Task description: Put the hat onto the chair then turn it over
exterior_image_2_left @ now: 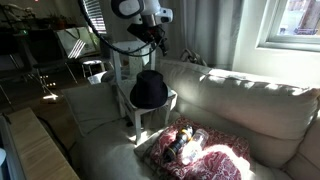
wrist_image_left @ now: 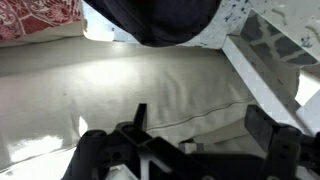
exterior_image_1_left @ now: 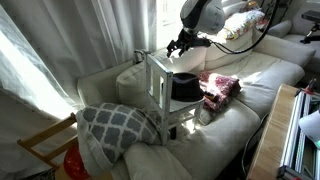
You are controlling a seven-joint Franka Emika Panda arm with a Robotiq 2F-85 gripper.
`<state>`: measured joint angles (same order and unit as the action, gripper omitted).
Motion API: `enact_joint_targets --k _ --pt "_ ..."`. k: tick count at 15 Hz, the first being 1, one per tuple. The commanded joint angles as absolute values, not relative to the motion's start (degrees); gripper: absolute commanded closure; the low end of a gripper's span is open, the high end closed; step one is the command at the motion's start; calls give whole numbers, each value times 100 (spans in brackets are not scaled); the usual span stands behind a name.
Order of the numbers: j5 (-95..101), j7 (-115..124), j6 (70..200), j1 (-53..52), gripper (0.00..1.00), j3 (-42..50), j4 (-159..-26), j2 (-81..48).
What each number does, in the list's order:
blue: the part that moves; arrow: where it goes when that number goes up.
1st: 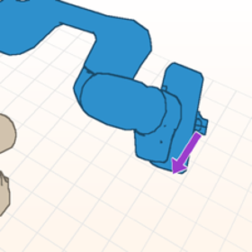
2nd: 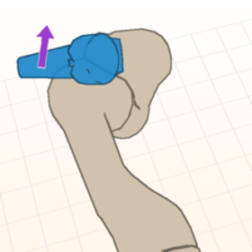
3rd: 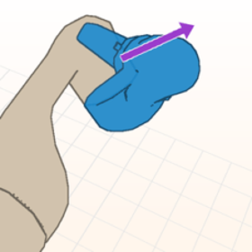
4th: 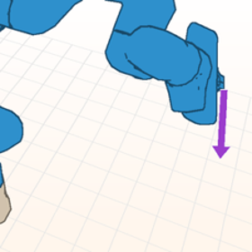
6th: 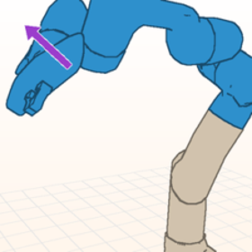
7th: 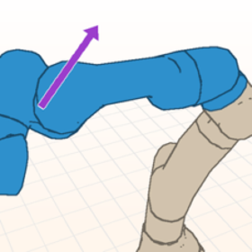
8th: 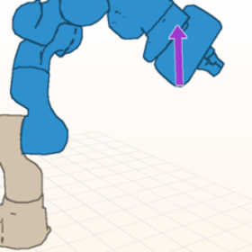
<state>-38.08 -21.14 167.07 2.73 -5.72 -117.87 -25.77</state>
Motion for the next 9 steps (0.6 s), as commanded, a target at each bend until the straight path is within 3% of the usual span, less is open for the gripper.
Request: enact_joint_targets --k 1,9 --pt "-3247 -2163 15771 368 0 -98 -12105 -2327" --pt "-3003 -3304 14554 1497 0 -675 -11848 -2861"
